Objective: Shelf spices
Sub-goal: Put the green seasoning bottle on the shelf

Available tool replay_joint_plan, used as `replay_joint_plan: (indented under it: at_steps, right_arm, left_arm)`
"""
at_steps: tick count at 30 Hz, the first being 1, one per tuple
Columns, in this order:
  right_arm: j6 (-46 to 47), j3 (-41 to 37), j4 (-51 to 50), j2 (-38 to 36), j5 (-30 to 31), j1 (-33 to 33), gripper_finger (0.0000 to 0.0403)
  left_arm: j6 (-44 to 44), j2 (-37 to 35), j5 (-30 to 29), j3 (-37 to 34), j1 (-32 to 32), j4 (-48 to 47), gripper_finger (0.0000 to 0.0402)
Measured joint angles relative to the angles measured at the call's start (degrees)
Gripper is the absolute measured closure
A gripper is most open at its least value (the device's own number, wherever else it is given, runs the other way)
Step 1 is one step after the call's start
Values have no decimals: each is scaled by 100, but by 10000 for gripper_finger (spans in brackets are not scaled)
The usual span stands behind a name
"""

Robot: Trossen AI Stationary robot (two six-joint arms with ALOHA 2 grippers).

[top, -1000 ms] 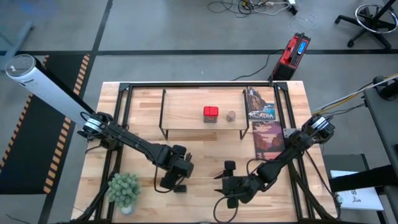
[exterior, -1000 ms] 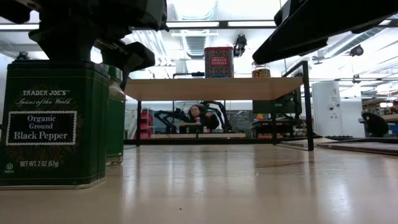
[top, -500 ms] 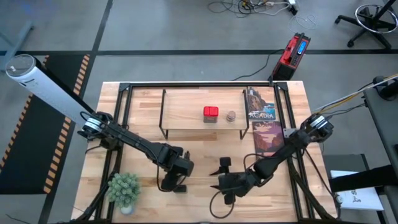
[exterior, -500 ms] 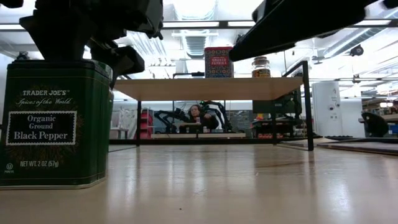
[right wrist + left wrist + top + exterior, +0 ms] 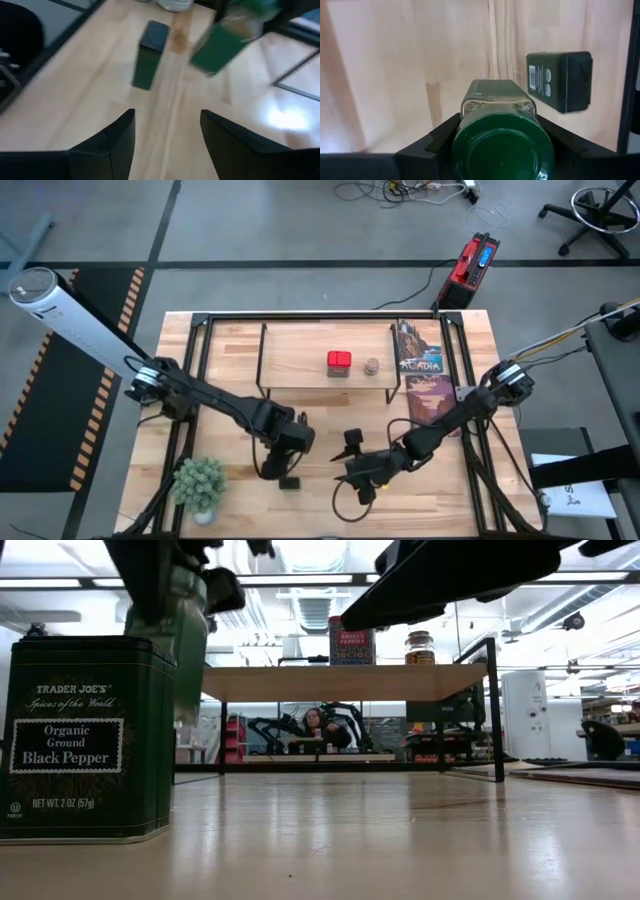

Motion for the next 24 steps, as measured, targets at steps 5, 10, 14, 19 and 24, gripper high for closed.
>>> replay_joint_plan:
  at_steps: [5, 10, 14, 19, 24]
  right_arm:
    - [-28, 0, 26, 0, -274, -87, 204]
    - [-74, 0, 24, 0, -326, -81, 204]
    - [-40, 0, 27, 0, -372, -68, 204]
    - [81, 0, 25, 0, -386, -2, 204]
    - [231, 0, 29, 0, -394, 82, 204]
  left_arm:
    - [146, -6, -99, 531, 100, -564, 210]
    - [295, -8, -297, 1097, 285, -1080, 208]
    - [415, -10, -452, 1584, 475, -1455, 209]
    - [574, -13, -744, 2125, 720, -1955, 208]
    - [910, -17, -990, 2582, 1031, -2346, 209]
